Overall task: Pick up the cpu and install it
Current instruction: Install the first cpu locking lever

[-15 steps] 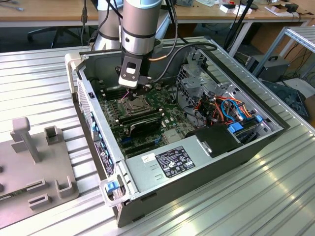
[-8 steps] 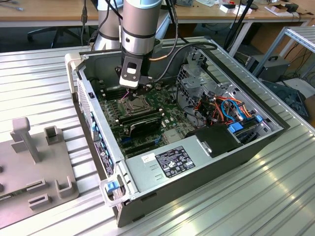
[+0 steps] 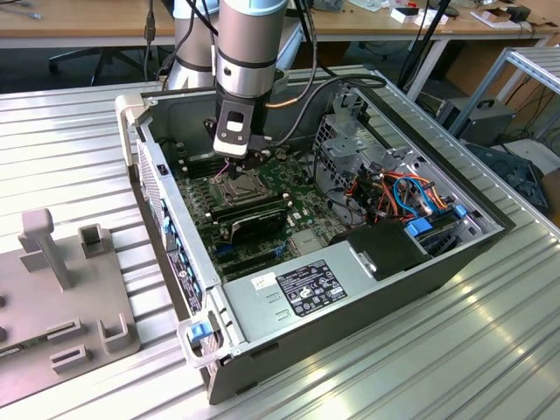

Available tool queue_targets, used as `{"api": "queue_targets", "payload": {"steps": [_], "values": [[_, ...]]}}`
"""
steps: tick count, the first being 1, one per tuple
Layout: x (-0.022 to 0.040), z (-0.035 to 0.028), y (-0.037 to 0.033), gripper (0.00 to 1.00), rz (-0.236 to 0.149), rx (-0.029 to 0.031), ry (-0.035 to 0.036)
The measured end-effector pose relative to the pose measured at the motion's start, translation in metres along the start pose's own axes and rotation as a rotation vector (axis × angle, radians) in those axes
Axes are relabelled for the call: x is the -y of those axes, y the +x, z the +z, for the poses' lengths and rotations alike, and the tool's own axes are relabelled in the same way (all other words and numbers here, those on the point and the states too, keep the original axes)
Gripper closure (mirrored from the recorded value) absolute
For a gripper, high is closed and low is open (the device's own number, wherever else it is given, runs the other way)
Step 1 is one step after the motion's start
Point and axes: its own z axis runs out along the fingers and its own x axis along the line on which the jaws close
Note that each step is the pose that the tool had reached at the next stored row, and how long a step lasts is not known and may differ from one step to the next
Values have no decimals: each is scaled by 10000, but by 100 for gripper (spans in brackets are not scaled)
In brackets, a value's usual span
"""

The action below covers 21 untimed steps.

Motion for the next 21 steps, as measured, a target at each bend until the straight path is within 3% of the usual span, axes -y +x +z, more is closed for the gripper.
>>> {"api": "queue_targets", "payload": {"steps": [16,21], "values": [[0,0,0,89,-320,-6,-1],[-1,1,2,89,-707,-20,-8]]}}
